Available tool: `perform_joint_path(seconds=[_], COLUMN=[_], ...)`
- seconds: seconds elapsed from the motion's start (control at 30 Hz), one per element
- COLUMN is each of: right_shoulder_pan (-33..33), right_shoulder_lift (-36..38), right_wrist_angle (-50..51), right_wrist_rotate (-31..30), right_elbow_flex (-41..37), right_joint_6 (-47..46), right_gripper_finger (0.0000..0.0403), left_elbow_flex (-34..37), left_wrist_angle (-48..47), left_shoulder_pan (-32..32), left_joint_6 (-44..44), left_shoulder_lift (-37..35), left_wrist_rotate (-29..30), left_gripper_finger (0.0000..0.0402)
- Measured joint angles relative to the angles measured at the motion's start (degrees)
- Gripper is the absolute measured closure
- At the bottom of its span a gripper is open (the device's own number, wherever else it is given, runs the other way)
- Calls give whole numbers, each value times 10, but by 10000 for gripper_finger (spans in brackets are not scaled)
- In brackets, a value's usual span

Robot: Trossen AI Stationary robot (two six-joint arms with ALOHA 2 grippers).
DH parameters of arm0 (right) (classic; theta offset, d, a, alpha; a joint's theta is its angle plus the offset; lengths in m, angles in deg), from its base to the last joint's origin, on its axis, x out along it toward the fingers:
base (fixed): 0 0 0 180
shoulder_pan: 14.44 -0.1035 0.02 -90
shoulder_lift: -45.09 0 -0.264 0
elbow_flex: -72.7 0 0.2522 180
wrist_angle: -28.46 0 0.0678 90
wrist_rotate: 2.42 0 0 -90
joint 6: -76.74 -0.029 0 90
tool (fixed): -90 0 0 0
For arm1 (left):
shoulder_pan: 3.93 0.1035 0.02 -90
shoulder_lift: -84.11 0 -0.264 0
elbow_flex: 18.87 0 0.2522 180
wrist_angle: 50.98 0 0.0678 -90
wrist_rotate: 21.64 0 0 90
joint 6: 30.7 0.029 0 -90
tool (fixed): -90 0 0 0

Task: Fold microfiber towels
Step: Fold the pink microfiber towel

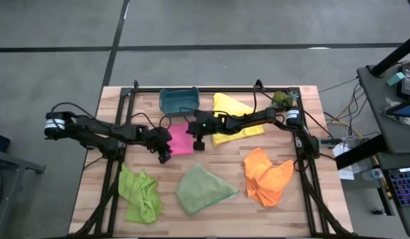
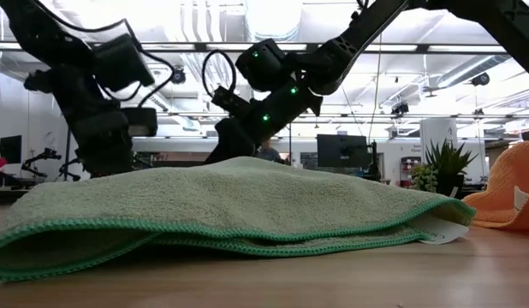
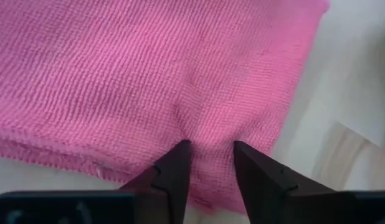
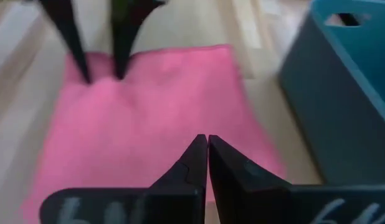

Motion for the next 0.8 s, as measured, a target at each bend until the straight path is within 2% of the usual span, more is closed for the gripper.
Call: perform_joint_path(seconds=[0.27,0.37,0.6,0.8], right_shoulder_pan=[15,15,17,17], right_shoulder_lift=[-44,-54,-45,-33], right_wrist_angle=[-39,-34,20,20], right_wrist_rotate=[1,-22,-30,-30], right_elbow_flex=[1,2,2,2], right_joint_6=[-13,-14,-12,-11], right_gripper_finger=[394,394,394,394], left_elbow_flex=[-3,-2,-2,-6], left_wrist_angle=[5,4,0,-12], left_shoulder_pan=[1,1,1,0], left_joint_6=[0,0,0,0], left_shoulder_lift=[21,17,10,-27], left_wrist_rotate=[4,4,3,-3], left_gripper_finger=[344,355,362,362])
